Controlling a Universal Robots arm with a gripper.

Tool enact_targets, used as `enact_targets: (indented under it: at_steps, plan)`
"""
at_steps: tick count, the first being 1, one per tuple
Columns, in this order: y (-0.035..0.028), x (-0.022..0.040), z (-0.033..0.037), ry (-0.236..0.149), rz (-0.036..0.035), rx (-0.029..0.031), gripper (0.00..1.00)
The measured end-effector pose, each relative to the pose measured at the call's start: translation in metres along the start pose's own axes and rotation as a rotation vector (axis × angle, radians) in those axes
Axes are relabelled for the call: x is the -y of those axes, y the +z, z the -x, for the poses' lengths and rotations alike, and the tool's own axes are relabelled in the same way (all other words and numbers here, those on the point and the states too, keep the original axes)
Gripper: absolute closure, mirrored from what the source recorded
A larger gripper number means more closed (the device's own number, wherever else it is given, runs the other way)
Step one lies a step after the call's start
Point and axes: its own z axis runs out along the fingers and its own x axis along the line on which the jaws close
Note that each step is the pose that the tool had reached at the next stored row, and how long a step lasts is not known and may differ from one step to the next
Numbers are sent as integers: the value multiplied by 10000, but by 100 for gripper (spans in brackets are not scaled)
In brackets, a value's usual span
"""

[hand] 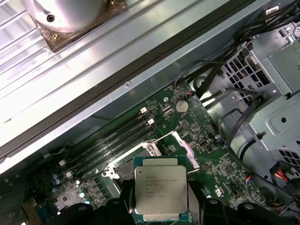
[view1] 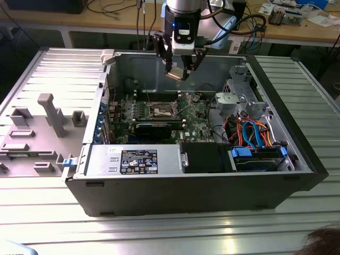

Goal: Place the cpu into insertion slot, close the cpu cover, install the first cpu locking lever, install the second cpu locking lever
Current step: 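Place the cpu into insertion slot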

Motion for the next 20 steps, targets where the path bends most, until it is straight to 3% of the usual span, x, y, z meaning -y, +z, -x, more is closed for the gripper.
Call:
enact_targets:
  at_steps: [20]
  plan:
    - [0, 0, 0, 186, 3, 13, 45]
